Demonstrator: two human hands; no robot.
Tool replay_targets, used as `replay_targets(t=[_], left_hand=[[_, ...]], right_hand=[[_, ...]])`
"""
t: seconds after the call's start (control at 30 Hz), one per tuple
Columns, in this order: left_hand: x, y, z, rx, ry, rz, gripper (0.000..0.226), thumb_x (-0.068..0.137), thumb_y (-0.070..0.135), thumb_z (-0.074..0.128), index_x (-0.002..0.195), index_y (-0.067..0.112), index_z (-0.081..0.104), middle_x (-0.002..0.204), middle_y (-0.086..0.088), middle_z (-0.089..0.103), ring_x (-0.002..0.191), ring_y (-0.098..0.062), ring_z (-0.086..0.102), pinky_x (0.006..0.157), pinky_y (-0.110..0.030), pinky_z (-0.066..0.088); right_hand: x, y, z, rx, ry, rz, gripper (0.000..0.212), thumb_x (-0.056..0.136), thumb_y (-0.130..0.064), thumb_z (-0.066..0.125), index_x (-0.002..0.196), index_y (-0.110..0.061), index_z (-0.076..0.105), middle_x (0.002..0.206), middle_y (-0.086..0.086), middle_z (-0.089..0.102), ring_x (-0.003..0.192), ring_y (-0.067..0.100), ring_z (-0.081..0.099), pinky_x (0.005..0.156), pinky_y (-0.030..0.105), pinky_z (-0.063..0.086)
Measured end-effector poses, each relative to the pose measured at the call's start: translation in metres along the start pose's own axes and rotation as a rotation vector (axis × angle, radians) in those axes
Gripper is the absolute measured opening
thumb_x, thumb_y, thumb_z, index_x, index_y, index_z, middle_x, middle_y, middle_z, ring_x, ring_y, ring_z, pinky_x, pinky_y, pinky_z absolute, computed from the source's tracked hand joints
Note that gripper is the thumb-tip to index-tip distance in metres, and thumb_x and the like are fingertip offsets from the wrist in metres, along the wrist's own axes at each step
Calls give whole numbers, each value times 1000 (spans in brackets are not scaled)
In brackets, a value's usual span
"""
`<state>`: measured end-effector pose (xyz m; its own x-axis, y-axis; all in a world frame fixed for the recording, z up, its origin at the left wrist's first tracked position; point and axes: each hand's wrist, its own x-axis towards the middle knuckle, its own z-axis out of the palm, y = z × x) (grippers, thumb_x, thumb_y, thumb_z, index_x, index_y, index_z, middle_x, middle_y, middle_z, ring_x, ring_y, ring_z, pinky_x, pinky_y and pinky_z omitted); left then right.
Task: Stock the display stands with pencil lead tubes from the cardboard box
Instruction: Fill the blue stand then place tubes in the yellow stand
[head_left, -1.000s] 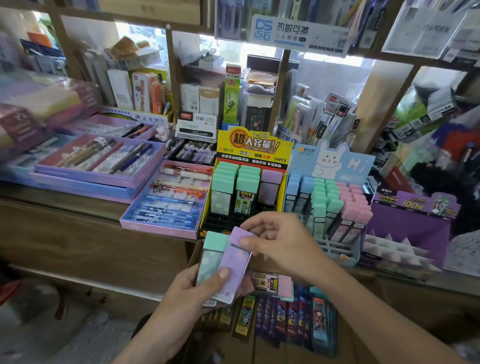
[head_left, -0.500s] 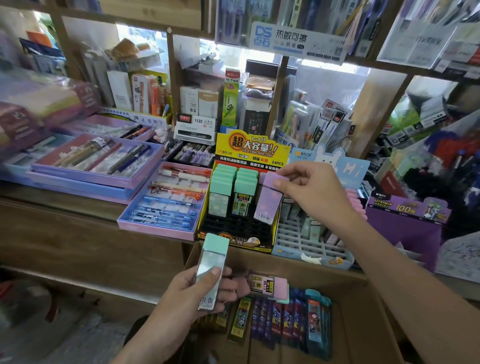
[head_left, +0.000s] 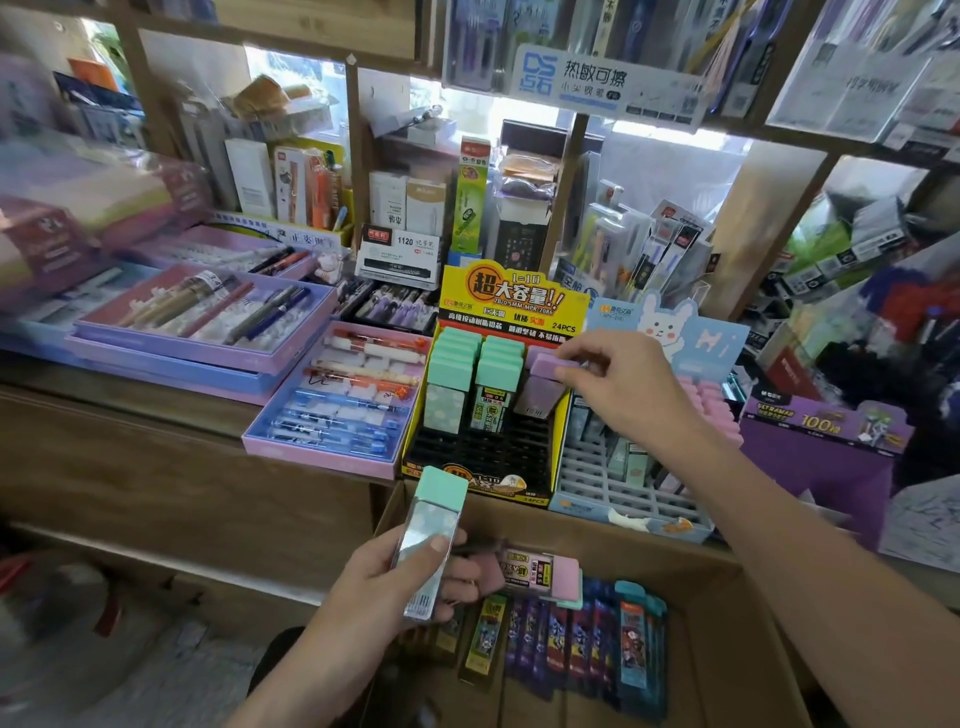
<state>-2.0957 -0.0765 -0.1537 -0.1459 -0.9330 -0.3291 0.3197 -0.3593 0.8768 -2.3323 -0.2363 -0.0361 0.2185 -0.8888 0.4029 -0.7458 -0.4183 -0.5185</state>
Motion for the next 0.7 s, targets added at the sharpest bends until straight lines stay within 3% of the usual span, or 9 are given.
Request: replay_targets(t=[0.13, 0.23, 0.33, 0.47, 0.7], left_hand=[[2, -1, -1, -5, -7, -4, 23, 92, 38, 69, 109, 24, 78, 109, -19, 77, 97, -28, 77, 70, -26, 58], [2, -2, -2, -10, -15, 2, 24, 93, 38, 69, 110, 24, 78, 109, -20, 77, 97, -28, 77, 71, -26, 58], [1, -3, -2, -8, -15, 2, 24, 93, 38, 69, 110, 24, 78, 110, -19, 77, 98, -28, 77, 71, -26, 59], [1, -2, -2, -8, -14, -5, 22, 94, 37, 68, 109, 25, 78, 110, -19, 77, 99, -29, 76, 70, -26, 58], [0, 0, 1, 7, -4, 17, 21, 92, 37, 67, 106, 26, 79, 108, -18, 78, 95, -26, 77, 68, -24, 58]], right_hand=[[2, 1, 0, -28, -31, -23, 19, 91, -15, 76, 110, -16, 78, 75, -28, 55, 72, -18, 54, 63, 1, 34], [3, 3, 3, -53, -16, -31, 19, 93, -15, 74, 111, -19, 70, 76, -20, 53, 67, -1, 52, 67, 19, 40], [6, 2, 7, -156, -20, -76, 10, 92, -16, 74, 102, -18, 70, 78, -17, 57, 69, -1, 50, 67, 28, 44], [8, 0, 10, -246, -37, -85, 9, 95, -16, 71, 103, -13, 76, 100, 5, 71, 95, 23, 62, 82, 44, 54], [6, -4, 11, -339, -12, -100, 23, 97, -20, 67, 116, -9, 76, 104, 8, 52, 105, 26, 51, 84, 41, 49]])
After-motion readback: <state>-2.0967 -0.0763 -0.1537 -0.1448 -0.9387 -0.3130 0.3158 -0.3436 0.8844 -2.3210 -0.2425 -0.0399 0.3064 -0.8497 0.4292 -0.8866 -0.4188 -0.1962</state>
